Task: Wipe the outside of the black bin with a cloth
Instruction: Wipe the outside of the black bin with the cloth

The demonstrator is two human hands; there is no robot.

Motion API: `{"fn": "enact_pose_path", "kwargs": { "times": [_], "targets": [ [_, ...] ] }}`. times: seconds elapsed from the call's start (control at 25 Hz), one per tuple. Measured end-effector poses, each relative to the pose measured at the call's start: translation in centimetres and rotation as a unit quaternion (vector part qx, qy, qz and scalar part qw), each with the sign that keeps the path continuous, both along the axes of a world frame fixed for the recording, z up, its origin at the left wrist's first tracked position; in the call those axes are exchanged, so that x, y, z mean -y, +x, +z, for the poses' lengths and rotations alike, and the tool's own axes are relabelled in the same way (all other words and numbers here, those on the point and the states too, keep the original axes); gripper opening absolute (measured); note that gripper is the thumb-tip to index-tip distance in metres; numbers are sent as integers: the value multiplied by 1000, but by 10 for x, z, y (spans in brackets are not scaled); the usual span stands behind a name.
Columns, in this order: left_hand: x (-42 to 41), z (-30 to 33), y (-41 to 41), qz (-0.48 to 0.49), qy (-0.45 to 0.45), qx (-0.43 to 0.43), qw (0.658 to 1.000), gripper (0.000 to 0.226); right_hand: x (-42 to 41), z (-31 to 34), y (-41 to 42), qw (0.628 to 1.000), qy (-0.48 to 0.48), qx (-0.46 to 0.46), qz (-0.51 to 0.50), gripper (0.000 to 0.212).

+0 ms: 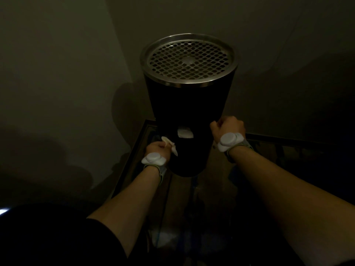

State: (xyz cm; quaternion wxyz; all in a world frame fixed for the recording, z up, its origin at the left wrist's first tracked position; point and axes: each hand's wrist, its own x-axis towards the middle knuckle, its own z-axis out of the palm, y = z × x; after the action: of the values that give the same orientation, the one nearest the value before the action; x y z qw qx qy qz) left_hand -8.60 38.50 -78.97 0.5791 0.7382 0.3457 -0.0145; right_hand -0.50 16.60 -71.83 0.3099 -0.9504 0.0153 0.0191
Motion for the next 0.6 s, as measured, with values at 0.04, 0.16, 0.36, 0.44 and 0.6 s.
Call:
{"fn": "enact_pose_path", "kwargs": {
  "times": [0.04,0.16,0.36,0.44,0.6],
  "targets": [
    [5,-1,-1,0,-13,-4,1000,9,1,0,0,1000,0,2,9,44],
    [19,0,-1,-40,23,-39,998,5,3,3,-1,1000,-4,9,19,44],
    [57,2,0,-49,-167,-46,984,37,6,9,0,999,-19,6,37,43],
    [79,6,2,-11,-276,-8,961,32,6,10,0,999,-24,28,37,41],
    [112,20,7,24,-396,55,916,32,7,7,0,997,-30,62,37,36]
  ]
}}
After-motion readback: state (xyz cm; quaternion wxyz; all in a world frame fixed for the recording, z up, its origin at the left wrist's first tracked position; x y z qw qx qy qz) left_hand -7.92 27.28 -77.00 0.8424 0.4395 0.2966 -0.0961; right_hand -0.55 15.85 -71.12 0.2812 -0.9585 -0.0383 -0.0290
